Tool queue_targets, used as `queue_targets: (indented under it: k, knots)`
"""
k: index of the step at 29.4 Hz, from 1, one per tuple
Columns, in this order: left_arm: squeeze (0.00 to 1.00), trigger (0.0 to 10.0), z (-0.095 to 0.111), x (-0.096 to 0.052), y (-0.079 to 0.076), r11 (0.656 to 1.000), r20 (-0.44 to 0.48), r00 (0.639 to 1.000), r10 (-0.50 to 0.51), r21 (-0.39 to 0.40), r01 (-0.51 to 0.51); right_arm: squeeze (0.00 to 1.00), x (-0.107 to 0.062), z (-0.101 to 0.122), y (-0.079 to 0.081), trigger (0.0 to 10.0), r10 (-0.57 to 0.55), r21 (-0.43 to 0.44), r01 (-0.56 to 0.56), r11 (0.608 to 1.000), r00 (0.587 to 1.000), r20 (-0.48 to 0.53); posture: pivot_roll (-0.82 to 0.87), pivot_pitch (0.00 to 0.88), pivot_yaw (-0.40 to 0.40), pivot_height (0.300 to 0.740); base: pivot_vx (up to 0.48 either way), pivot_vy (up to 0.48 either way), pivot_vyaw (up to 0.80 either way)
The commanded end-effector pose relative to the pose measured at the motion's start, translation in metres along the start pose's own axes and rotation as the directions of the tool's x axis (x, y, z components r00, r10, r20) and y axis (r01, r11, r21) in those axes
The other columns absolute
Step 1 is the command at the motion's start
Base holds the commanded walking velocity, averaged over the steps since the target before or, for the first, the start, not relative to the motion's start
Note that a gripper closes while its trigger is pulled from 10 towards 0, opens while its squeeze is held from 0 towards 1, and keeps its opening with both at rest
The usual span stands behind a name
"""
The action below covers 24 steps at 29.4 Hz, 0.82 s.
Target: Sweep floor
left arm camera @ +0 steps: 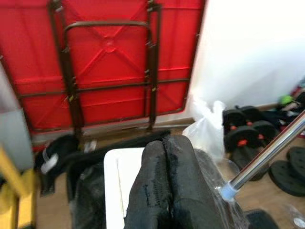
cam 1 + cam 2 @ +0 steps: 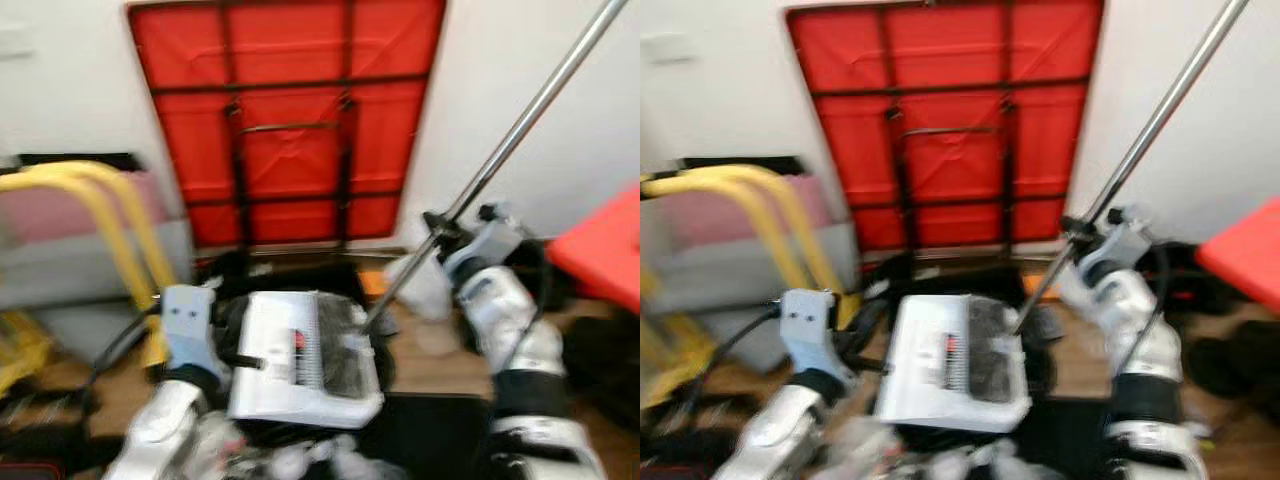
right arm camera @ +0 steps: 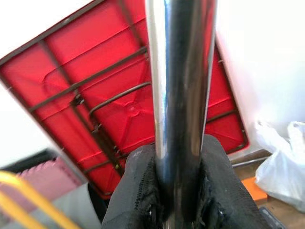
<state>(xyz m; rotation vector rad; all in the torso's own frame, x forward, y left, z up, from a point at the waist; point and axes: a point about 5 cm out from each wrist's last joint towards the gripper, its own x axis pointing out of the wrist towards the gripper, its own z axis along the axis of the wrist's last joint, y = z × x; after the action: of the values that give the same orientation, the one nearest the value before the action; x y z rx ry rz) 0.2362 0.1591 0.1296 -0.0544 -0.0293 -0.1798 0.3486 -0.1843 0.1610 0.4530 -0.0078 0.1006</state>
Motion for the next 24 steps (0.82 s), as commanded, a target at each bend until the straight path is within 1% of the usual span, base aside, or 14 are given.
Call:
queue_targets:
  k: [1, 6, 9, 12, 13, 14, 16, 19, 21, 23, 24]
  knots:
    - [0.00, 10.0, -0.002, -0.001, -0.001, 1.000, -0.011, 1.000, -0.009, 0.009, 0.009, 0.00, 0.001, 0.017, 0.013, 10.0, 0.074, -0.059, -0.070, 0.996, 0.995, 0.070, -0.11, 0.000, -0.019, 0.740, 0.364, 0.000, 0.00]
    - [0.00, 10.0, -0.002, -0.002, -0.001, 1.000, -0.010, 1.000, -0.008, 0.009, 0.009, 0.00, 0.001, 0.017, 0.014, 10.0, 0.082, -0.083, -0.077, 0.994, 0.994, 0.065, -0.11, 0.000, -0.020, 0.740, 0.365, 0.000, 0.00]
    - [0.00, 10.0, -0.001, -0.002, -0.002, 1.000, -0.007, 1.000, -0.006, 0.007, 0.006, 0.00, 0.001, 0.018, 0.014, 10.0, 0.086, -0.126, -0.078, 0.989, 0.994, 0.062, -0.11, 0.000, -0.021, 0.740, 0.361, 0.000, 0.00]
    - [0.00, 10.0, 0.000, -0.003, -0.002, 1.000, -0.006, 1.000, -0.005, 0.005, 0.005, 0.00, 0.002, 0.021, 0.014, 10.0, 0.092, -0.136, -0.082, 0.987, 0.993, 0.068, -0.11, 0.000, -0.021, 0.740, 0.363, 0.000, 0.00]
    - [0.00, 10.0, 0.000, -0.004, -0.003, 1.000, -0.005, 1.000, -0.004, 0.003, 0.004, 0.00, 0.001, 0.022, 0.014, 10.0, 0.103, -0.156, -0.092, 0.983, 0.992, 0.066, -0.12, 0.000, -0.022, 0.740, 0.360, 0.000, 0.00]
    - [0.00, 10.0, 0.001, -0.005, -0.003, 1.000, -0.006, 1.000, -0.003, 0.002, 0.003, 0.00, 0.001, 0.023, 0.016, 10.0, 0.124, -0.179, -0.112, 0.978, 0.991, 0.058, -0.11, 0.000, -0.024, 0.740, 0.364, 0.000, 0.79]
    - [0.00, 10.0, 0.001, -0.005, -0.003, 1.000, -0.005, 1.000, -0.002, 0.001, 0.002, 0.00, 0.001, 0.023, 0.017, 10.0, 0.138, -0.194, -0.126, 0.973, 0.989, 0.052, -0.11, 0.005, -0.024, 0.740, 0.364, 0.000, 0.79]
    - [0.00, 10.0, 0.002, -0.007, -0.004, 1.000, -0.007, 1.000, 0.001, -0.003, -0.001, 0.00, 0.000, 0.024, 0.018, 10.0, 0.143, -0.197, -0.131, 0.972, 0.989, 0.046, -0.12, 0.013, -0.025, 0.740, 0.356, 0.000, 0.79]
    - [0.00, 10.0, 0.001, -0.009, -0.004, 1.000, -0.014, 1.000, 0.015, -0.020, -0.015, 0.00, 0.001, 0.022, 0.016, 10.0, 0.129, -0.219, -0.123, 0.968, 0.991, 0.016, -0.12, 0.026, -0.027, 0.740, 0.000, 0.000, 0.00]
    - [0.00, 10.0, 0.002, -0.010, -0.004, 1.000, -0.015, 1.000, 0.017, -0.024, -0.017, 0.00, 0.001, 0.022, 0.015, 10.0, 0.118, -0.234, -0.113, 0.966, 0.993, 0.010, -0.11, 0.035, -0.027, 0.740, 0.000, 0.000, 0.00]
    - [0.00, 10.0, 0.003, -0.013, -0.005, 1.000, -0.018, 1.000, 0.016, -0.025, -0.016, 0.00, 0.001, 0.024, 0.013, 10.0, 0.099, -0.264, -0.093, 0.960, 0.995, 0.010, -0.11, 0.058, -0.028, 0.740, 0.000, 0.000, 0.00]
